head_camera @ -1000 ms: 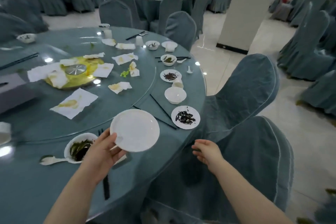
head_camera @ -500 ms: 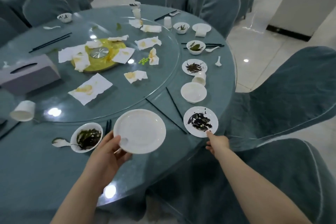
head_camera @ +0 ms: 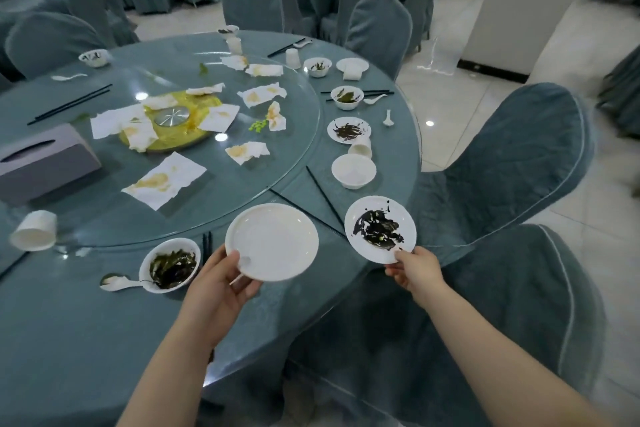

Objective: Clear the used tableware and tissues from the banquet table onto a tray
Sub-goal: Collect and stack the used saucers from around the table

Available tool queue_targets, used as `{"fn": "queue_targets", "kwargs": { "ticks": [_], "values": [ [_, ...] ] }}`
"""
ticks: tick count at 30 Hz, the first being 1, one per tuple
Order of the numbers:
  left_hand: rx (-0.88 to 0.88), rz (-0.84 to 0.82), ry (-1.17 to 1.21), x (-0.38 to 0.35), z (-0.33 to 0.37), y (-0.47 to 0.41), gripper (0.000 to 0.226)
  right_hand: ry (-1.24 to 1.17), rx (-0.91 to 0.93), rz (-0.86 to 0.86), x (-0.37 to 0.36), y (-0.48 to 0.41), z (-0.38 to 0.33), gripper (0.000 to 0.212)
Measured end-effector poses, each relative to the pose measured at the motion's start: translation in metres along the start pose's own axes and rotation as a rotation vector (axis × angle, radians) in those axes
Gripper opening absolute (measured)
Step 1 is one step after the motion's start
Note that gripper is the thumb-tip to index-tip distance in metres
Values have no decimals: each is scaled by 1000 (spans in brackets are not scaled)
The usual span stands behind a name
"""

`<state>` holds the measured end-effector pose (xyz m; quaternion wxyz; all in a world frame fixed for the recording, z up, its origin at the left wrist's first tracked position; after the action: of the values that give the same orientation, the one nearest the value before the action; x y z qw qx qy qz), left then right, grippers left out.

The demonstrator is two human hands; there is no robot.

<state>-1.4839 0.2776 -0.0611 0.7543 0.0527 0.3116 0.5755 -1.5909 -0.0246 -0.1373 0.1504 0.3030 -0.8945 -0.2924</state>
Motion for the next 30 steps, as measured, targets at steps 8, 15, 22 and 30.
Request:
{"fn": "queue_targets", "kwargs": {
  "ticks": [8,15,22,30],
  "values": [
    [32,-170,-31,52,12,53,24,-55,120,-80,-28,131,25,11],
    [66,-273,-68,82,6,101,25,12,239,-114,-53,238,67,16],
    [117,-425,-168,75,-9,141,27,53,303,-30,-40,289,96,17],
    [129,-557,-236,21,-33,167,33,-23,352,27,18,298,104,22]
  ]
}}
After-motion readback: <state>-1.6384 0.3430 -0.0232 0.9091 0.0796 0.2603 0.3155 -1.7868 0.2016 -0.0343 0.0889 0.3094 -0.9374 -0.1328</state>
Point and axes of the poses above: each hand's wrist, its own y-axis away from the middle knuckle, its own x-axis out of the back of the hand, z = x × y, the point moved 1 cm from there along -y, towards the middle knuckle, and after that the axes turned 2 degrees about -x, right-handed, at the moved point
